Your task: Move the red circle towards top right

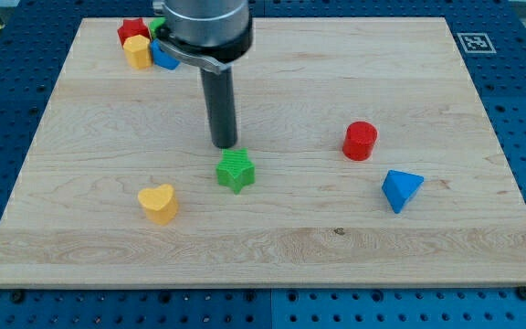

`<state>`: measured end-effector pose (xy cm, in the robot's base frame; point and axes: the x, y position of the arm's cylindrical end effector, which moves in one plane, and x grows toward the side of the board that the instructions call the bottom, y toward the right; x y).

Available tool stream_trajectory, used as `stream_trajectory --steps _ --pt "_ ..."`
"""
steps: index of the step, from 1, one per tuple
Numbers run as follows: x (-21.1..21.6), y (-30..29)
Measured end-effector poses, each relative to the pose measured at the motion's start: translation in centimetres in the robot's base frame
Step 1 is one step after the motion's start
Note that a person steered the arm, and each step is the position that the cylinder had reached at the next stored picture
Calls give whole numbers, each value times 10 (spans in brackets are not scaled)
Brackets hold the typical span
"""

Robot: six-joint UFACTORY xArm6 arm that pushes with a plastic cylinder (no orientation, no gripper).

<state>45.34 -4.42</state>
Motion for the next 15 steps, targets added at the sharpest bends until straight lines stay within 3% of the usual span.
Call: stream_trajectory --steps 2,5,7,11,15 --pt "33 56" --pt "34 155" --pt "-11 158" --pt "-13 208" --pt "-50 185"
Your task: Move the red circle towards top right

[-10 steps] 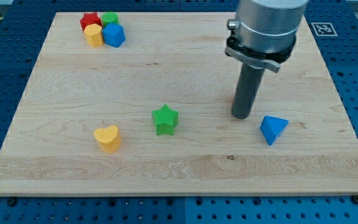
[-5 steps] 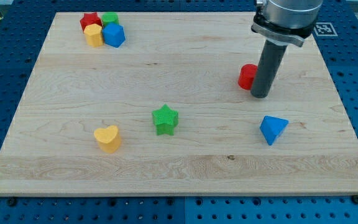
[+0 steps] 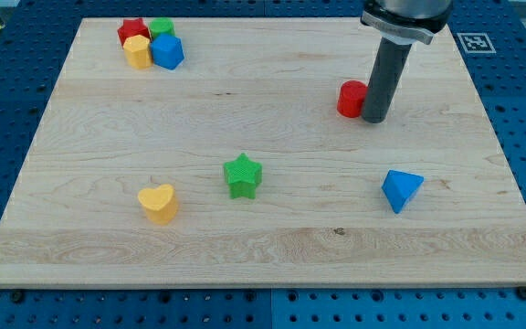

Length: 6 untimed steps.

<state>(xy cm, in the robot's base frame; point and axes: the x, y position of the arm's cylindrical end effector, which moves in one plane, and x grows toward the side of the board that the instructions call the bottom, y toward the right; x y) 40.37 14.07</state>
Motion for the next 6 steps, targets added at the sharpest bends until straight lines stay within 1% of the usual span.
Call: stream_trajectory --steps 1,2,3,4,5,6 --pt "20 -22" --pt "15 -25" --pt "-7 -19" --pt "-42 -16" --pt "-49 -17" --pt "-45 -48"
